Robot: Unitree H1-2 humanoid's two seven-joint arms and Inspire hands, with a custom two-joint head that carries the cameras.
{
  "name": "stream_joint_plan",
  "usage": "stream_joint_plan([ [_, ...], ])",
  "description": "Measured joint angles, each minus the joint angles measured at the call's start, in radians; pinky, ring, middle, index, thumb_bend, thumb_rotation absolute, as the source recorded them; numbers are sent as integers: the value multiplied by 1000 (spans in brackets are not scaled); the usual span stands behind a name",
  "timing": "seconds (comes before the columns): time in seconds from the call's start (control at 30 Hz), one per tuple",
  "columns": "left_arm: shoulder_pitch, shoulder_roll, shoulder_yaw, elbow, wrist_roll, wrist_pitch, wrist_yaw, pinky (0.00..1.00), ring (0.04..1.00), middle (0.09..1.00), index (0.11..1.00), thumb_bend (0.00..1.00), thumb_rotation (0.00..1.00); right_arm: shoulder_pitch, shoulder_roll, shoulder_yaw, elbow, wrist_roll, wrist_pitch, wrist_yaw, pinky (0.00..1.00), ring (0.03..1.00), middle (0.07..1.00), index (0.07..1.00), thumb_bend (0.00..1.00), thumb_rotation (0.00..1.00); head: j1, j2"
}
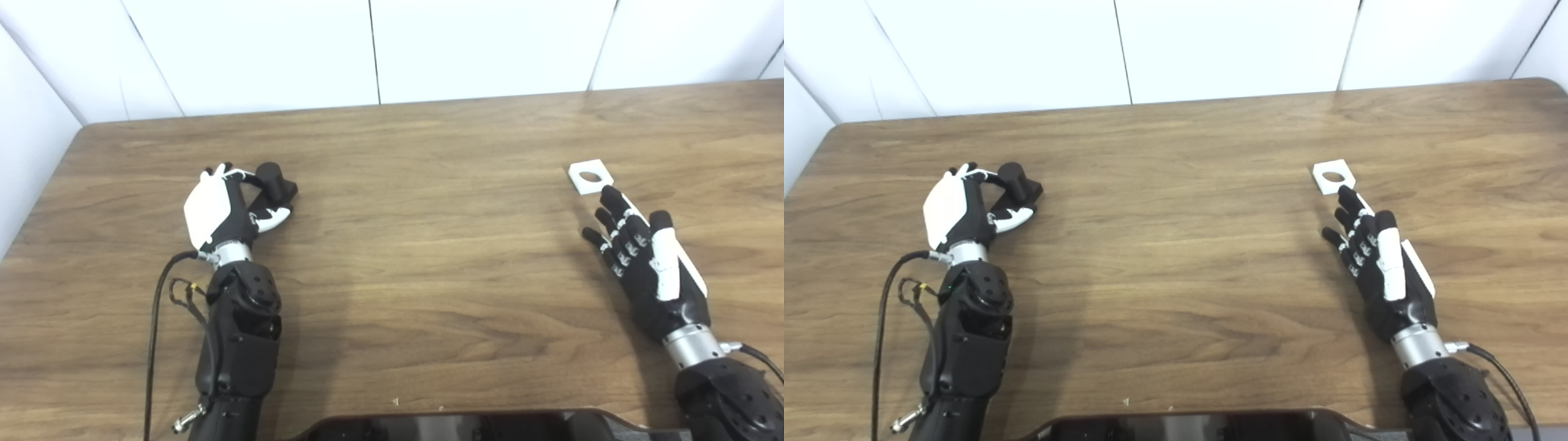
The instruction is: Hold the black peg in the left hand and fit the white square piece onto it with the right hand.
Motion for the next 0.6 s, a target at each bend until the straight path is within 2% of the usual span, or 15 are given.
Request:
stream_joint_plan([
  [0.6,19,33,-56,-13,-70,-2,43,860,982,886,490,513,45,0,-1,1,-1,-1,2,1,924,1000,997,952,685,1000,-12,2],
])
